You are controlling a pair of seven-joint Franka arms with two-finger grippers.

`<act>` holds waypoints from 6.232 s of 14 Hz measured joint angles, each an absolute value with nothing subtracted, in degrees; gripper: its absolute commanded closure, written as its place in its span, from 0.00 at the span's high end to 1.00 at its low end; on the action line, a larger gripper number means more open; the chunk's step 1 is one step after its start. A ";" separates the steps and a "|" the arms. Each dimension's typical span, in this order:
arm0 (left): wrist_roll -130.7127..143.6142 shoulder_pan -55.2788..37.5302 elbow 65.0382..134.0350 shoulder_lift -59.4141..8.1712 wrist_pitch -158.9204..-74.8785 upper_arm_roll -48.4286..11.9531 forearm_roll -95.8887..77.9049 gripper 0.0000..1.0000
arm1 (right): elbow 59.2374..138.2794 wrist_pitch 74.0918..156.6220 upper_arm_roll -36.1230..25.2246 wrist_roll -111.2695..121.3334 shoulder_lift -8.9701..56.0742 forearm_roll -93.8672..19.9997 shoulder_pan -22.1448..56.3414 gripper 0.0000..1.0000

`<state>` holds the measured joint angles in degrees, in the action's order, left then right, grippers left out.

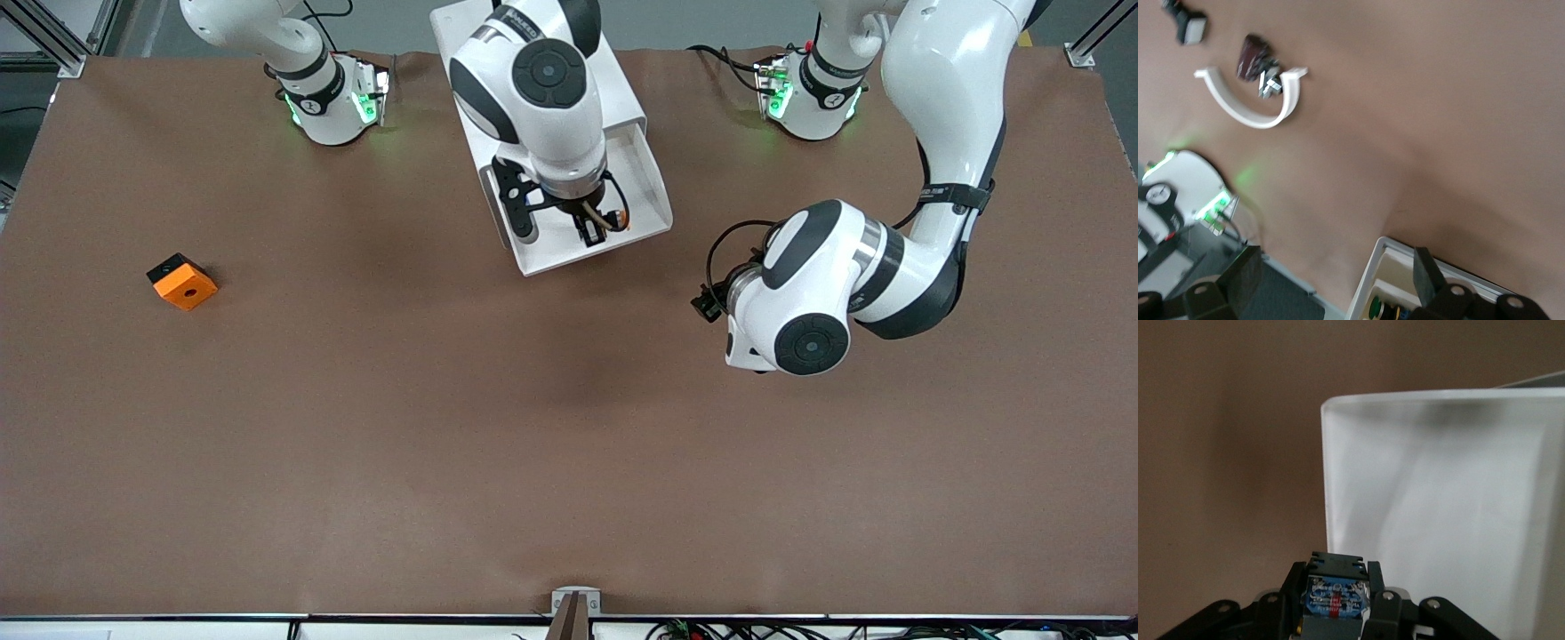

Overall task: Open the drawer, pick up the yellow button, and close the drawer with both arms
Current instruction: 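Lift the button out with the right gripper while the left gripper releases, then carry the button toward the orange cube while the left gripper meets the drawer, then push the drawer shut with the left gripper while the right gripper lowers the button, then open the right gripper to release the button and withdraw it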

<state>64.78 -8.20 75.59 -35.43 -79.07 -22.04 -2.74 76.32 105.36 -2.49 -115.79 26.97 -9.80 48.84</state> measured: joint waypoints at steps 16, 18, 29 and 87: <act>59.84 -8.40 82.60 -29.25 -102.97 -30.28 6.64 1.00 | 88.83 94.86 -3.07 -61.24 16.68 -6.87 21.67 0.00; 59.84 -8.44 87.21 -27.11 -107.55 -30.59 6.64 1.00 | 92.41 98.25 -3.06 -50.43 15.90 -6.79 19.08 0.00; 67.45 -8.54 95.96 -24.36 -114.08 -32.75 5.73 1.00 | 119.44 133.03 -3.23 1.41 12.53 2.61 -1.63 0.00; 86.76 -19.72 97.01 -27.19 -115.32 -38.49 -1.30 1.00 | 92.26 85.56 1.38 -6.33 -2.36 -3.50 -3.70 1.00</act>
